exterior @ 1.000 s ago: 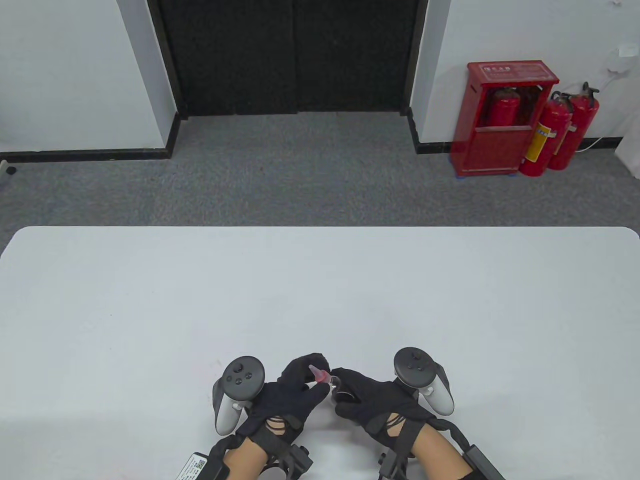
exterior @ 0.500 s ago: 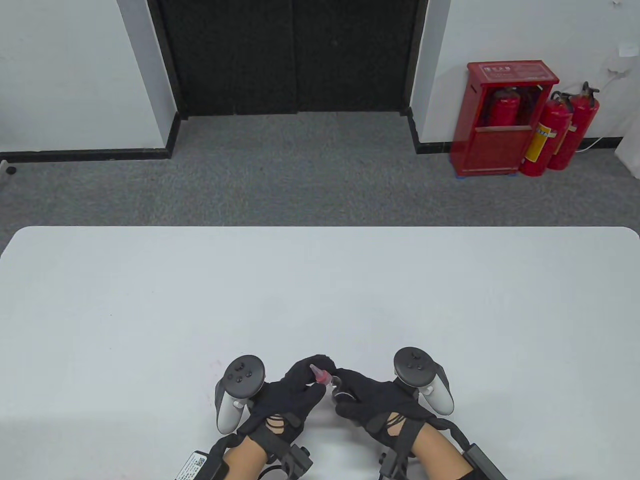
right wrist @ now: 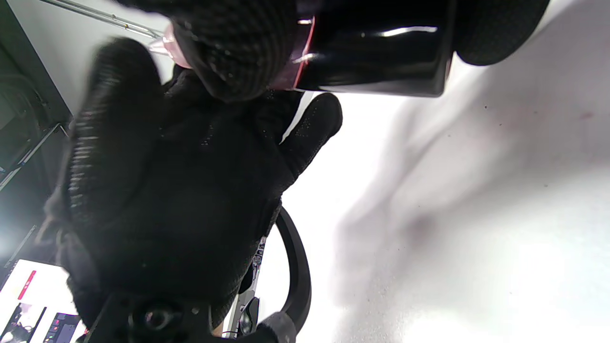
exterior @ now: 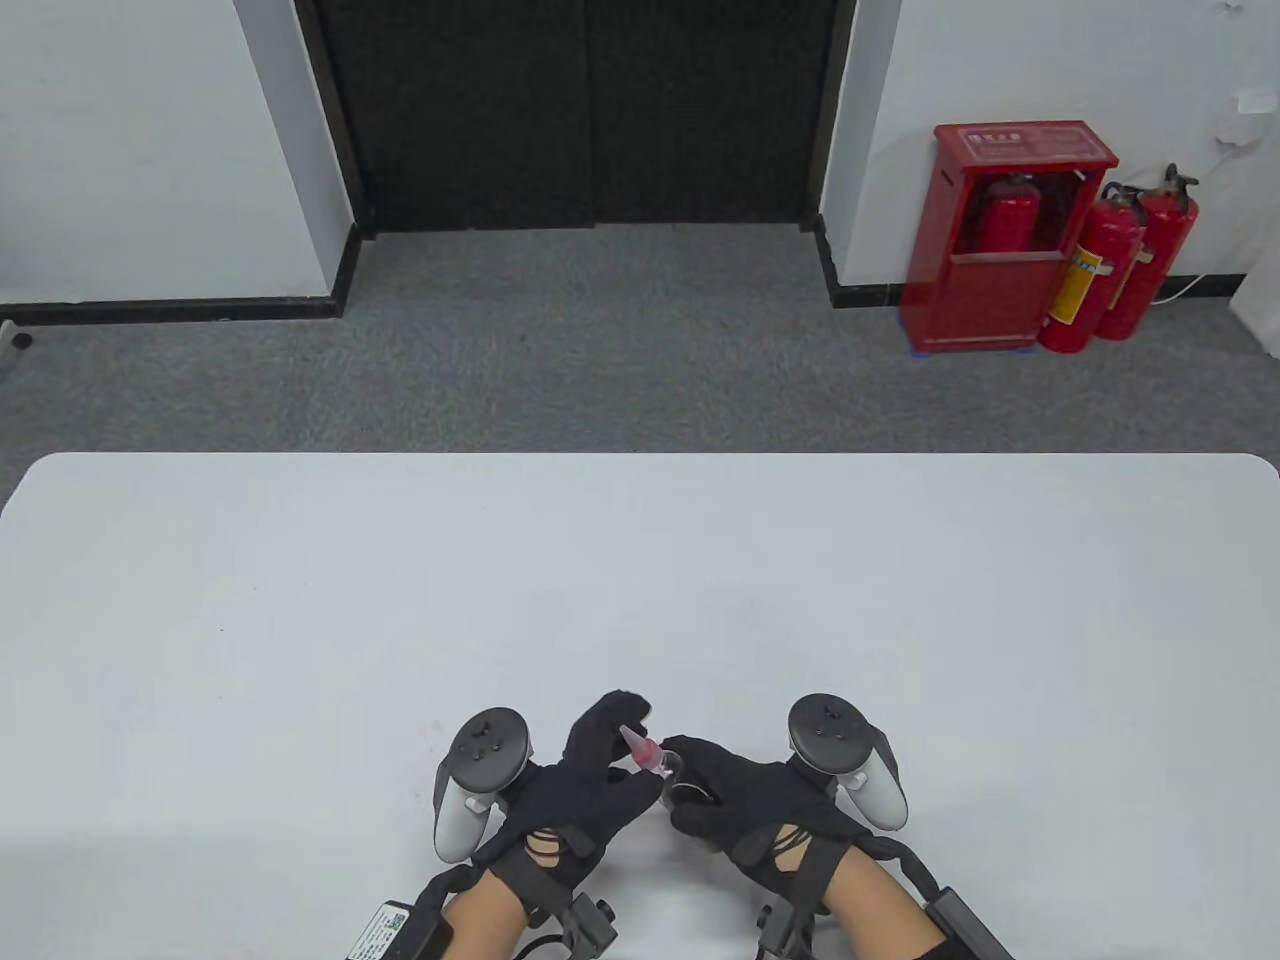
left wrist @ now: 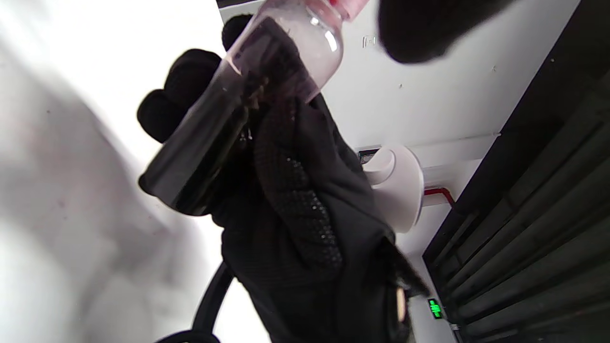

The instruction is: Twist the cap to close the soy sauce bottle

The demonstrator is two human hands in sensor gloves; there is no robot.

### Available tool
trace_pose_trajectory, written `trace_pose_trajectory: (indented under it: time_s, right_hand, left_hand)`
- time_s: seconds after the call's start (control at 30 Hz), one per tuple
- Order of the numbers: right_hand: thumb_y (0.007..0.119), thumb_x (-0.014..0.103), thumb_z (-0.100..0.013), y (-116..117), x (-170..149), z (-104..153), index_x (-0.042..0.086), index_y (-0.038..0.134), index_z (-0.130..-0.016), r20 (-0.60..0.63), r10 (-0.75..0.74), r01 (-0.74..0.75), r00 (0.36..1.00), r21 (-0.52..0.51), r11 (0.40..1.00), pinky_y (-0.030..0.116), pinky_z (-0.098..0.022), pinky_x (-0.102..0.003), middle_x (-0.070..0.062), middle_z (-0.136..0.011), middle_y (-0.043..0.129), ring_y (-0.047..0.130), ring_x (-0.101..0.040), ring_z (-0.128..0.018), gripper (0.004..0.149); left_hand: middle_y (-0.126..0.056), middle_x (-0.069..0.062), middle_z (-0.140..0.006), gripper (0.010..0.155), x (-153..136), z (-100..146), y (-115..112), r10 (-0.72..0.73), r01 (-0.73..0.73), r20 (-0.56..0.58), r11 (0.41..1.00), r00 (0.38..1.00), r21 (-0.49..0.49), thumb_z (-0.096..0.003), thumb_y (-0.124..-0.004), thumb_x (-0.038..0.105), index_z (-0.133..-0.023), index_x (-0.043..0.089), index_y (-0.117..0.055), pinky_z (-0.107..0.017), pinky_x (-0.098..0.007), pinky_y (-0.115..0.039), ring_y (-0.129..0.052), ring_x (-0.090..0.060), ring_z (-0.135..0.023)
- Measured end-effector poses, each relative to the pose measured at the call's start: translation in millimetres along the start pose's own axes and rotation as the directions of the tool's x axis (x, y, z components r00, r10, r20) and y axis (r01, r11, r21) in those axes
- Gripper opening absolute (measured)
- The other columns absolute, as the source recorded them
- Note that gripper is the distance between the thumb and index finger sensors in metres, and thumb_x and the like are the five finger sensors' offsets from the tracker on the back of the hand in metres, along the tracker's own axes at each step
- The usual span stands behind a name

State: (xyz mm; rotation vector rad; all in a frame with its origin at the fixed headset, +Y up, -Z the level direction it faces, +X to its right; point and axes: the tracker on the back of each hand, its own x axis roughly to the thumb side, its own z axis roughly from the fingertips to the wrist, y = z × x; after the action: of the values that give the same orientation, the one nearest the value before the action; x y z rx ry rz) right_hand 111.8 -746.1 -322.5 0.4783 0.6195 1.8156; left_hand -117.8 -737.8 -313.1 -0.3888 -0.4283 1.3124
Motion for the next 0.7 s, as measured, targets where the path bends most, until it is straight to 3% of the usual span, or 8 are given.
trace_pose_trajectory:
  time_s: [0.1, 0.17, 0.4, 0.5, 0.7]
  right_hand:
    - [0.083, 0.036, -0.042, 0.2, 0.3, 0.2, 0.018, 0.049, -0.108, -0.002, 0.004, -0.004, 1.000, -0.006, 1.000, 0.066, -0.055, -0.066, -0.019, -0.104, 0.069, 0.070, -0.051, -0.089, 0.076]
    - [0.082, 0.036, -0.042, 0.8, 0.5, 0.0, 0.018, 0.049, -0.108, -0.003, 0.014, -0.014, 1.000, -0.003, 1.000, 0.066, -0.055, -0.066, -0.019, -0.104, 0.069, 0.070, -0.051, -0.089, 0.076]
    - [0.083, 0.036, -0.042, -0.4, 4.0, 2.6, 0.018, 0.049, -0.108, -0.005, 0.034, -0.035, 0.999, -0.019, 0.999, 0.066, -0.054, -0.066, -0.019, -0.104, 0.069, 0.070, -0.052, -0.088, 0.076]
    - [0.082, 0.036, -0.042, -3.9, 4.7, 4.1, 0.018, 0.050, -0.108, -0.001, 0.037, -0.037, 0.999, -0.033, 0.999, 0.066, -0.054, -0.066, -0.019, -0.103, 0.069, 0.071, -0.051, -0.088, 0.076]
    - [0.082, 0.036, -0.042, -5.5, 1.7, 2.8, 0.018, 0.050, -0.108, -0.007, 0.031, -0.031, 0.999, -0.031, 0.999, 0.067, -0.054, -0.066, -0.019, -0.103, 0.069, 0.071, -0.051, -0.088, 0.076]
  left_hand:
    - [-0.003, 0.000, -0.117, 0.100, 0.1, 3.7, 2.3, -0.188, 0.195, -0.060, 0.969, 0.980, 0.153, -0.0431, -0.078, 0.071, -0.102, 0.032, -0.007, -0.074, -0.067, -0.041, -0.035, -0.037, -0.114]
    - [-0.011, 0.001, -0.118, 0.095, -1.6, 4.0, 2.9, -0.238, 0.250, -0.085, 0.955, 0.967, 0.162, -0.0404, -0.075, 0.076, -0.102, 0.033, -0.016, -0.074, -0.066, -0.044, -0.041, -0.036, -0.113]
    - [-0.042, 0.006, -0.120, 0.065, -6.3, 3.4, 6.1, -0.157, 0.176, -0.111, 0.966, 0.981, 0.191, -0.0436, -0.075, 0.072, -0.095, 0.038, -0.055, -0.074, -0.064, -0.050, -0.057, -0.032, -0.111]
    - [-0.049, 0.008, -0.119, 0.063, -6.3, 3.0, 5.8, -0.148, 0.164, -0.080, 0.952, 0.986, 0.257, -0.0428, -0.079, 0.069, -0.096, 0.041, -0.061, -0.074, -0.063, -0.052, -0.061, -0.030, -0.110]
    - [-0.049, 0.008, -0.120, 0.062, -8.4, 1.3, 6.4, -0.108, 0.119, -0.062, 0.970, 0.992, 0.213, -0.0452, -0.079, 0.060, -0.101, 0.040, -0.061, -0.074, -0.065, -0.050, -0.060, -0.031, -0.111]
